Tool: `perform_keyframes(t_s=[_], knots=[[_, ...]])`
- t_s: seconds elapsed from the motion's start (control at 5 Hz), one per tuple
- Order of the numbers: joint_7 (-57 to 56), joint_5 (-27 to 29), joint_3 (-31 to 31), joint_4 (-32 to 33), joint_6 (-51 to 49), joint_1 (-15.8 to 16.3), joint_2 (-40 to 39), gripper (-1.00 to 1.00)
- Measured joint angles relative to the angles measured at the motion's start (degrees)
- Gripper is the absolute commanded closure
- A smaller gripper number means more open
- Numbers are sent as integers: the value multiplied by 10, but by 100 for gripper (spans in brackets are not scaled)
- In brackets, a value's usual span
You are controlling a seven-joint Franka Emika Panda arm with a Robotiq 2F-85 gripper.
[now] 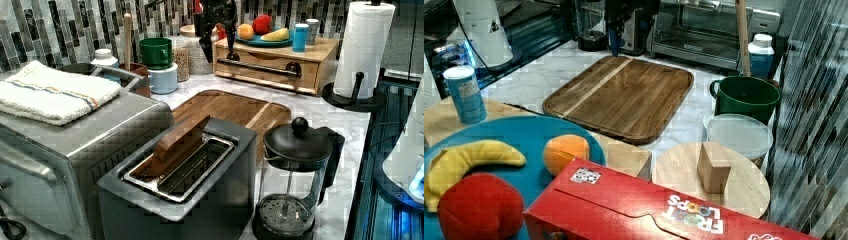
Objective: Open the drawer.
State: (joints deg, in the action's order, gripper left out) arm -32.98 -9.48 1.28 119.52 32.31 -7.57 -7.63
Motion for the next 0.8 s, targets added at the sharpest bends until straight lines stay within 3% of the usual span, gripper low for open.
perform_keyframes(t_s=[0.8], knots=[[-203,-26,-19,46,142,-60,-9,-100]])
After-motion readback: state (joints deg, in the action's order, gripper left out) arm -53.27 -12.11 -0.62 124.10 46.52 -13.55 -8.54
